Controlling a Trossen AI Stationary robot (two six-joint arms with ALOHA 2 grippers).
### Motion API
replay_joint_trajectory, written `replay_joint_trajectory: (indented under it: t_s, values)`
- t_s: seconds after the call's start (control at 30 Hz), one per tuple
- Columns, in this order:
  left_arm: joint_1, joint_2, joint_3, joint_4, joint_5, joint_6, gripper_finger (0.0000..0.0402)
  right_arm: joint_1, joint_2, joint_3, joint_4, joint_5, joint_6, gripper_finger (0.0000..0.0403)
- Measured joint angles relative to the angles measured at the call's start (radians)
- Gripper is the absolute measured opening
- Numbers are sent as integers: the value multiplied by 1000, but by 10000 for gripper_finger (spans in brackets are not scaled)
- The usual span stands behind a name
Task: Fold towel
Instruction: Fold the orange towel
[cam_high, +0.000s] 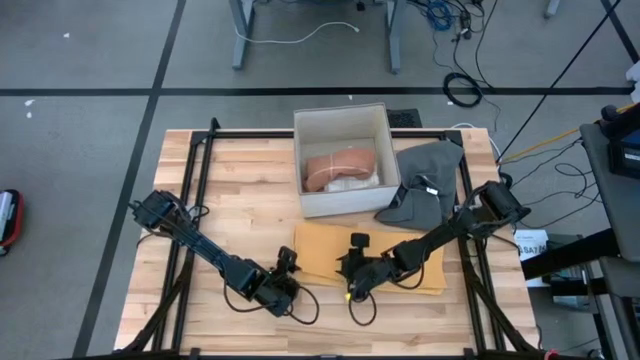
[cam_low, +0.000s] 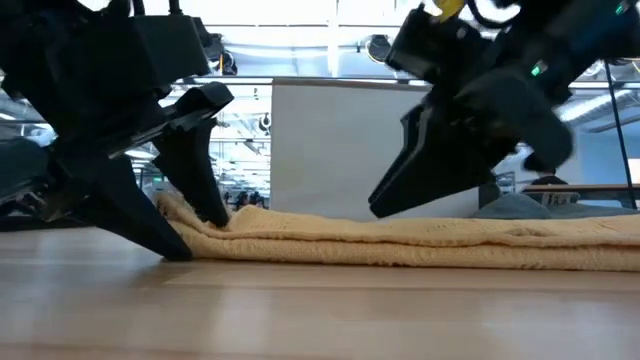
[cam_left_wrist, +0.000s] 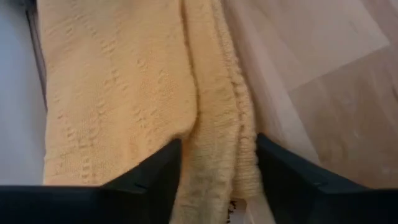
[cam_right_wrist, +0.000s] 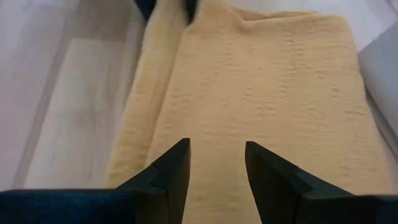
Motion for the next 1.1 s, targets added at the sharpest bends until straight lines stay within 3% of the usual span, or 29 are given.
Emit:
replay_joint_trajectory:
  t_s: [0.17,0.37,0.73,1.1]
  values:
    - [1,3,-2,-6,3,56,108,-22,0,-58,141,-35,23,144]
    - [-1,4,-4,-11,-8,137,13,-23,0,-60,165,-37,38,144]
    - [-45,6,87,-91,-210,322,7,-23,34,-60,196,-55,77,144]
    - [-80,4,215,-142,-296,445,7,-28,227,-58,552,-99,56,144]
